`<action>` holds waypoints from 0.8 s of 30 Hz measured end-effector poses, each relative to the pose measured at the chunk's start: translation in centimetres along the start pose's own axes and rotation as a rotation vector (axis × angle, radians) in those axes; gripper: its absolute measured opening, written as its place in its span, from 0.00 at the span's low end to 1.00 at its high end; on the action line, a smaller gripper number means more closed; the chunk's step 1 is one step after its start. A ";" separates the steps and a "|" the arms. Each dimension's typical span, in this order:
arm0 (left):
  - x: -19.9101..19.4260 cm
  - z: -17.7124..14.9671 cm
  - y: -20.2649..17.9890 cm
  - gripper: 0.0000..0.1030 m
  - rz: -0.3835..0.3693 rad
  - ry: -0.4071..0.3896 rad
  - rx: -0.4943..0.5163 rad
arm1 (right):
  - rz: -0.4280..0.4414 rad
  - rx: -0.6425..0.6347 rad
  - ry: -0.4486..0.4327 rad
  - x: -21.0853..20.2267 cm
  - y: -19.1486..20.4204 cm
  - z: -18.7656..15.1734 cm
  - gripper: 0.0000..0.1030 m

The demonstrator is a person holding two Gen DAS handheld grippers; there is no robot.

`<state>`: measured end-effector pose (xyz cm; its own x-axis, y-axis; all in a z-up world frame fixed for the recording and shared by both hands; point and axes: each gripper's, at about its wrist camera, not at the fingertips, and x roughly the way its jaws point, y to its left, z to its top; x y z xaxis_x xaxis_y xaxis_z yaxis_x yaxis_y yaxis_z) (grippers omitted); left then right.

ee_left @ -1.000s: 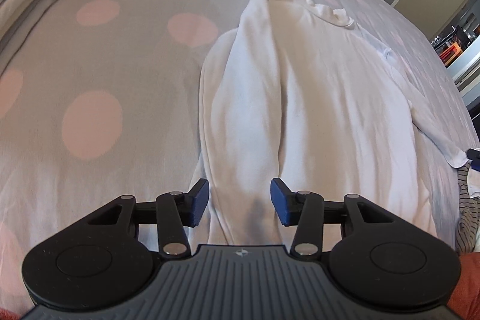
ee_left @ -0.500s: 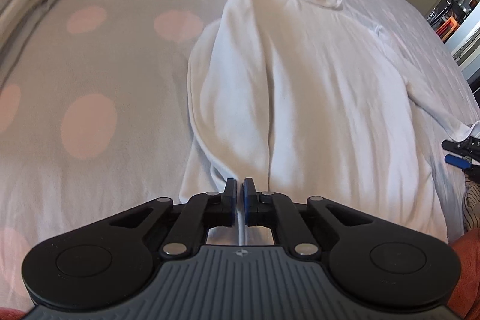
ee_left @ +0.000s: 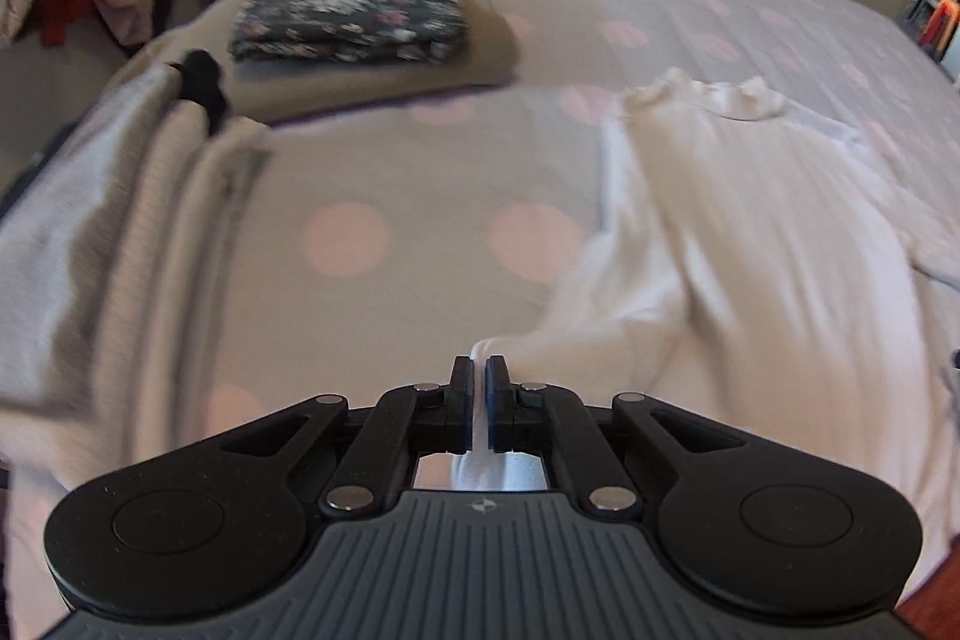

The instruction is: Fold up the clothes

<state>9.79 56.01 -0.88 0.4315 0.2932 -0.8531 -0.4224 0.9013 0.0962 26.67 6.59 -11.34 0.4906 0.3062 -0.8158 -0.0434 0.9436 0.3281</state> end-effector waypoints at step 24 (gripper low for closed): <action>9.9 4.8 7.5 0.18 0.178 0.005 0.067 | -0.018 -0.030 0.010 2.1 0.7 0.4 0.48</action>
<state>14.76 67.19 -6.15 0.3505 0.4489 -0.8220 -0.4380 0.8543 0.2798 28.00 7.82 -12.61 0.4830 0.2903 -0.8261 -0.0611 0.9523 0.2989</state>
